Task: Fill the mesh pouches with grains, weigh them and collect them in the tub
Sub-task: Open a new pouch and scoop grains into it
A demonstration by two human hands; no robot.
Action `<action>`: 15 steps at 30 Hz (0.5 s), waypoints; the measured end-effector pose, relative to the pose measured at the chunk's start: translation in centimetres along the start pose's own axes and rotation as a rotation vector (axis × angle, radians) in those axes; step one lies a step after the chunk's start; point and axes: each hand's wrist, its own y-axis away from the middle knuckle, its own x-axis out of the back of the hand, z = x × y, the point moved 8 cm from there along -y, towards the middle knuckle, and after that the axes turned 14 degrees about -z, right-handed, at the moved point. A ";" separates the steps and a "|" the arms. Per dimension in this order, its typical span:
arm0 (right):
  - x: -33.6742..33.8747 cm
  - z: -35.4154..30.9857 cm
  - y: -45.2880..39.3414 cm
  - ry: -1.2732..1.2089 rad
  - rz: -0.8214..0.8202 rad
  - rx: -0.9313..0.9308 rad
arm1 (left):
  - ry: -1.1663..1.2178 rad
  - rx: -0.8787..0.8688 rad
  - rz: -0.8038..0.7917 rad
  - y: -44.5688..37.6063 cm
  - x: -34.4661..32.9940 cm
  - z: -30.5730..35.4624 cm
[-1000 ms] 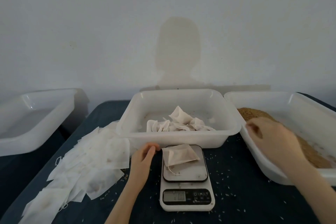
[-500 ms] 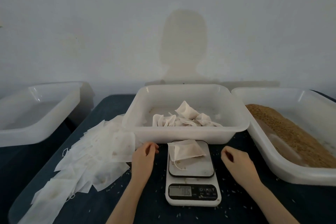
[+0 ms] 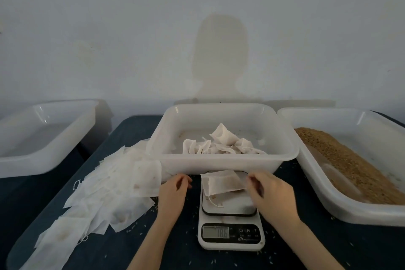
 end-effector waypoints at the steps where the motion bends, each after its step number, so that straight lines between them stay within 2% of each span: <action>1: -0.2 -1.8 -0.7 0.020 -0.024 0.032 | -0.010 0.003 -0.001 0.0 0.0 0.0; 4: -2.5 -5.7 -3.3 0.138 -0.174 0.017 | -0.019 0.009 -0.003 0.1 0.1 0.0; 10: -5.6 -7.1 -5.7 0.196 -0.287 -0.109 | -0.003 0.022 -0.001 0.4 0.2 -0.2; 12: -5.7 -6.6 -5.6 0.229 -0.289 -0.116 | -0.006 0.015 -0.002 0.4 0.1 -0.2; 15: -5.0 -5.7 -5.5 0.140 -0.275 -0.119 | 0.015 -0.054 -0.008 0.8 0.1 0.9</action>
